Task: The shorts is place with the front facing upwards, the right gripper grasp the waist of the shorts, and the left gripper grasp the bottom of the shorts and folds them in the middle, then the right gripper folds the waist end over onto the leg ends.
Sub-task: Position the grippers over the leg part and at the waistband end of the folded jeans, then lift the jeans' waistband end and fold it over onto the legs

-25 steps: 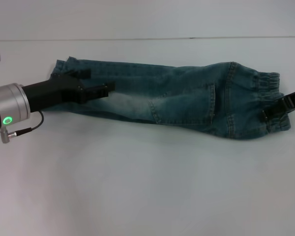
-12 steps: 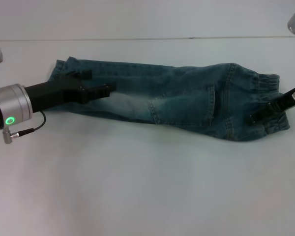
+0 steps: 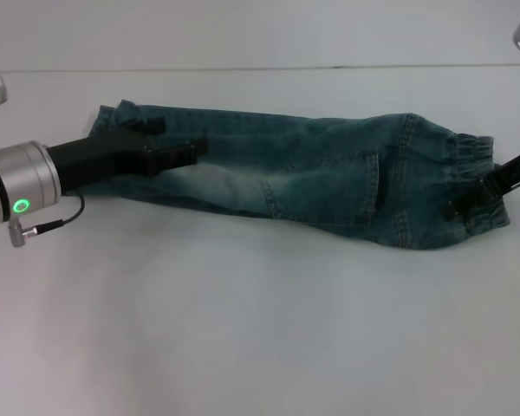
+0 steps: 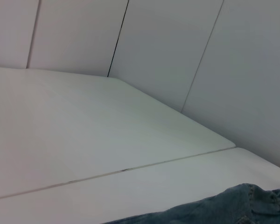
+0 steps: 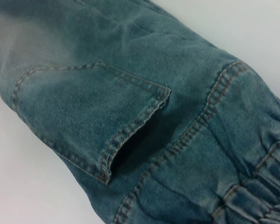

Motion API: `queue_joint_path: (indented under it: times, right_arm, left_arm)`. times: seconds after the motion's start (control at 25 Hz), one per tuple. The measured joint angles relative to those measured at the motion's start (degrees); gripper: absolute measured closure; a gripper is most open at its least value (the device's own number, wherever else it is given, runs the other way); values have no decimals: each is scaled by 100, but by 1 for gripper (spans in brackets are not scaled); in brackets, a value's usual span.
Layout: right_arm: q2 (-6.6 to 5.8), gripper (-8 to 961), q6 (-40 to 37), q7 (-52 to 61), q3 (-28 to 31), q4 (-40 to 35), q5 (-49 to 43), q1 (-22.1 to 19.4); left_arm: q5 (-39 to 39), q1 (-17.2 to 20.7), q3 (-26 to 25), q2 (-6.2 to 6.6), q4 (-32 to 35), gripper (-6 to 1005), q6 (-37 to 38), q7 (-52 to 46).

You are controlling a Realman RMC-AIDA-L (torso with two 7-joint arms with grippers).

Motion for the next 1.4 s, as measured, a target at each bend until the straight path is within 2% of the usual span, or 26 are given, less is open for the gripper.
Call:
queue_joint_path:
  times: [0.16,0.44,0.64,0.72,1.0,1.4]
  right_arm:
    - [23,209,35,-72,3,-9,5,-13]
    - [30,366,24,-124,2,-16,9,-16]
    - [32,479,20,-142,2,-65,9,-14]
    - [32,689,17,-143,6,-85,9,-13]
    - [31,823,-32,-151,16,-89,9,34]
    - [22,829,-327,-109,107,-445,352,3]
  left_arm:
    - [0,-23,0,0,-35,81,-56,-2]
    - [-38,3,1,-7,-42,81,-66,2]
    - [-481,20,0,-9,-185,82,-119,75]
    - [-702,18,0,-12,-290,82,-176,164]
    - [-1039,-83,43,-21,-670,141,-331,661]
    - [-1631,-373,25,-56,-1435,506,-792,1609]
